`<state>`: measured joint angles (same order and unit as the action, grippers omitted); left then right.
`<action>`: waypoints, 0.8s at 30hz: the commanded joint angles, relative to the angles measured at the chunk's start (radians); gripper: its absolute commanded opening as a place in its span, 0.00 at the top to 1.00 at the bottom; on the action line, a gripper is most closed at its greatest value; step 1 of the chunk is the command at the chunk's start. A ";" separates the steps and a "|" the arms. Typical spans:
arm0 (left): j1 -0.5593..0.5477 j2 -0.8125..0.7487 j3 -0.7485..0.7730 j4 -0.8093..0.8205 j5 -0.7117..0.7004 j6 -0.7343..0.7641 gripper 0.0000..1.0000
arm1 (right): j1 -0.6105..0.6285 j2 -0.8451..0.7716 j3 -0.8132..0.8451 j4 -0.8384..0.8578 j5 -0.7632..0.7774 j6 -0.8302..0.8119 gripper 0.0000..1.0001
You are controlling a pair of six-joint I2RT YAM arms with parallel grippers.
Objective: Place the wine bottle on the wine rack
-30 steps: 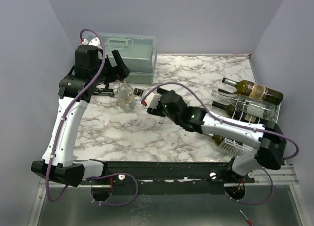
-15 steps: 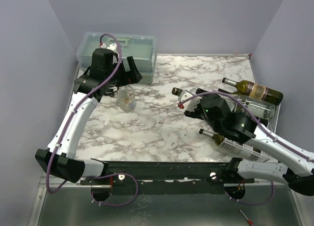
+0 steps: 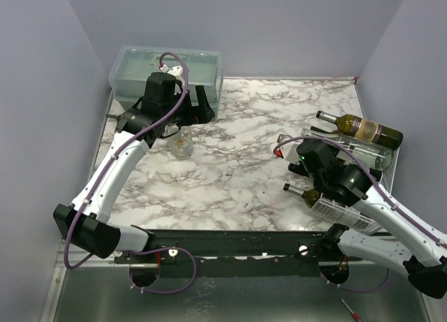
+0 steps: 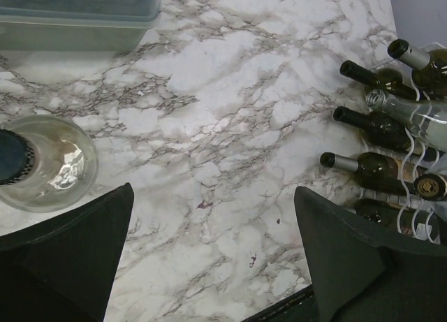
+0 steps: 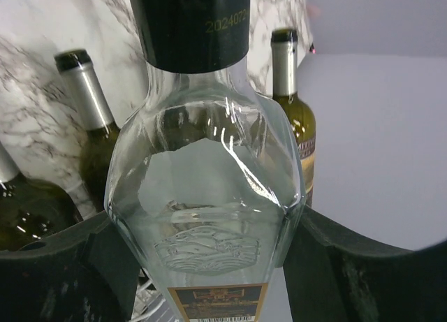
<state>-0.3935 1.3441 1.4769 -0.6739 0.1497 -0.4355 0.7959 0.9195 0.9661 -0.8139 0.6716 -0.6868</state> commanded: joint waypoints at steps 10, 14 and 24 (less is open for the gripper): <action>-0.208 -0.032 -0.063 0.022 -0.085 0.067 0.01 | -0.288 -0.104 -0.187 0.081 -0.013 -0.176 1.00; -0.287 -0.052 -0.074 0.008 -0.205 0.102 0.01 | -0.316 -0.094 -0.190 0.070 0.002 -0.176 1.00; -0.404 -0.099 -0.128 0.004 -0.404 0.126 0.01 | -0.399 -0.073 -0.226 0.073 0.034 -0.292 1.00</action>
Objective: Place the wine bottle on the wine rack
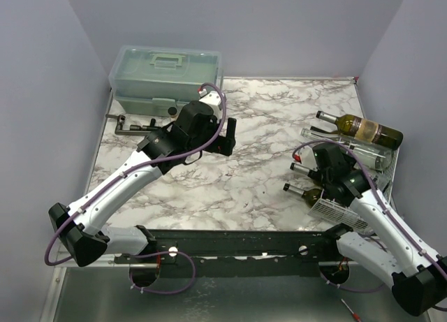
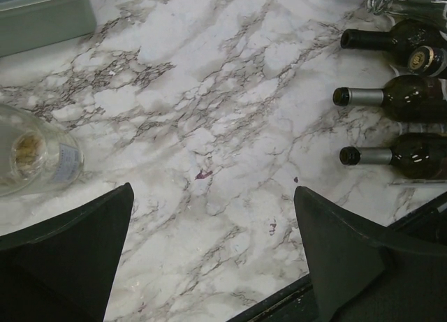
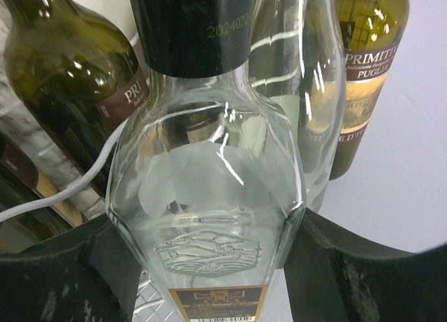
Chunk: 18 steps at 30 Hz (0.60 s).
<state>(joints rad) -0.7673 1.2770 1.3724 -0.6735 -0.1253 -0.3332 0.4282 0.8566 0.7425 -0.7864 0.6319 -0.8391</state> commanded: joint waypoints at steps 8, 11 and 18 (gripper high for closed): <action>-0.058 -0.042 -0.027 0.004 -0.172 0.034 0.01 | -0.068 -0.011 -0.083 0.083 0.012 -0.220 1.00; -0.061 -0.039 -0.027 0.002 -0.191 0.040 0.01 | -0.068 0.001 -0.108 0.102 0.018 -0.242 1.00; -0.069 -0.030 -0.023 -0.004 -0.213 0.049 0.01 | -0.068 0.005 -0.148 0.070 0.011 -0.265 0.84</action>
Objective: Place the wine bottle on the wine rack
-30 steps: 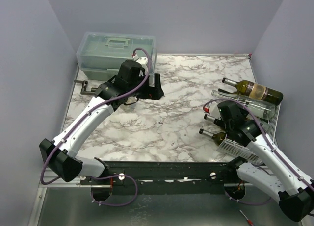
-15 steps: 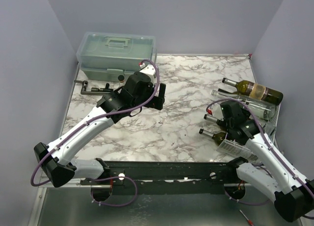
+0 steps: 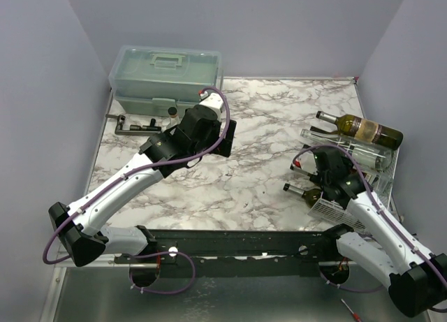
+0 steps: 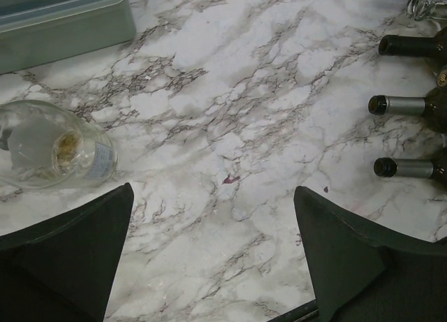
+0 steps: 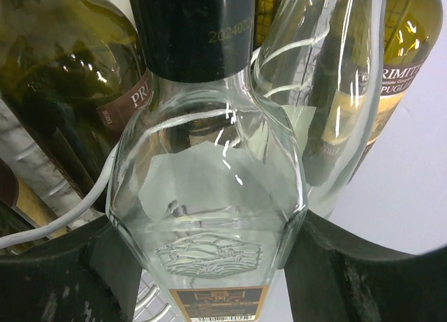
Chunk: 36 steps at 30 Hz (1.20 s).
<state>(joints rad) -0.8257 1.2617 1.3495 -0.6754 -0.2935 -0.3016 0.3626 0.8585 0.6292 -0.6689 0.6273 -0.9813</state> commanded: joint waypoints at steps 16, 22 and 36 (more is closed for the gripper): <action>-0.002 0.010 -0.012 0.003 -0.072 0.022 0.01 | 0.008 -0.046 -0.072 -0.172 -0.066 -0.109 0.33; 0.036 0.021 -0.024 0.031 0.009 0.012 0.01 | 0.033 -0.090 -0.087 -0.232 -0.117 -0.091 0.22; 0.174 0.038 -0.077 0.147 0.356 -0.005 0.01 | 0.111 -0.217 -0.096 -0.280 -0.182 -0.063 0.08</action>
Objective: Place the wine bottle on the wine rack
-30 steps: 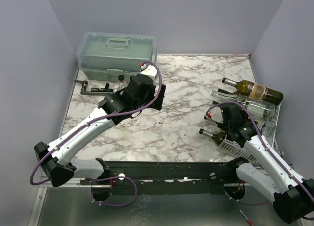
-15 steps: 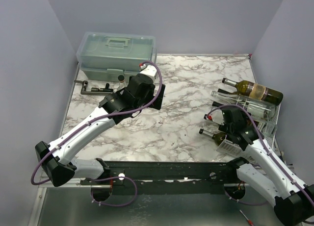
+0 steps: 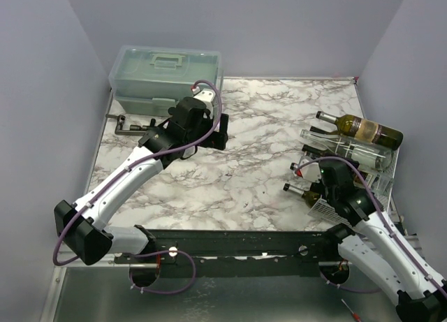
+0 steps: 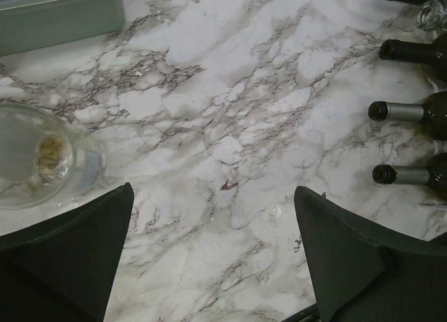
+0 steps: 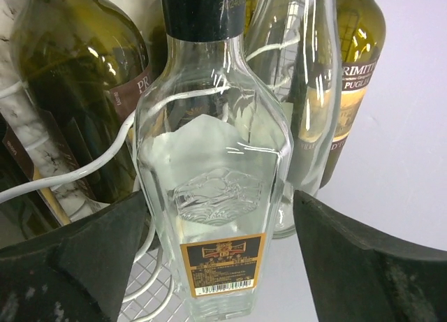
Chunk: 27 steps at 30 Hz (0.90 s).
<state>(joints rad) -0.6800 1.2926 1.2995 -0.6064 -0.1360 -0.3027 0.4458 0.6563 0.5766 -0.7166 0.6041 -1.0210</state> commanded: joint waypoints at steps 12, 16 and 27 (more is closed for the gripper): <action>0.033 -0.029 -0.003 0.167 0.226 -0.046 0.01 | 0.083 -0.133 -0.002 -0.226 -0.238 -0.004 0.00; 0.033 -0.023 0.042 0.162 0.197 -0.046 0.01 | 0.086 -0.180 0.000 -0.176 -0.228 0.006 0.00; 0.033 0.099 0.249 0.107 0.166 -0.041 0.01 | 0.086 -0.192 0.137 -0.079 -0.325 0.148 0.00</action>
<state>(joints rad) -0.6491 1.3449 1.4826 -0.4736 0.0502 -0.3405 0.5247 0.4629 0.6327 -0.7761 0.3901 -0.9070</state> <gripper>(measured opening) 0.988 0.995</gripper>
